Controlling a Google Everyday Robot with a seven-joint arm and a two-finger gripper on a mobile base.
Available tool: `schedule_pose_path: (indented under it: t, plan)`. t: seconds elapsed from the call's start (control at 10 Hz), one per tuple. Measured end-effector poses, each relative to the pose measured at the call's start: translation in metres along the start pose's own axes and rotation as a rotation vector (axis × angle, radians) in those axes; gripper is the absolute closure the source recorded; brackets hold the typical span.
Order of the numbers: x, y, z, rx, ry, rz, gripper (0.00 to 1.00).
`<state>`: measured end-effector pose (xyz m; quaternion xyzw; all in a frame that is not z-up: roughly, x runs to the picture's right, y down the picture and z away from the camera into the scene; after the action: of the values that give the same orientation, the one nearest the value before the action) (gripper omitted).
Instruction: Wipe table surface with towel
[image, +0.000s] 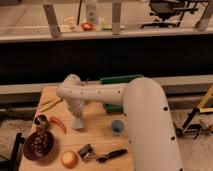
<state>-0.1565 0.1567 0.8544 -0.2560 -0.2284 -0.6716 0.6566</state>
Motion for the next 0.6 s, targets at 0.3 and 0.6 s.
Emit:
schedule_pose_path:
  t: [0.3,0.6]
  plan:
    - [-0.032,0.008,0.011,-0.012,-0.032,-0.041,1.0]
    - [-0.031,0.057,0.016,-0.027,-0.04,0.033,1.0]
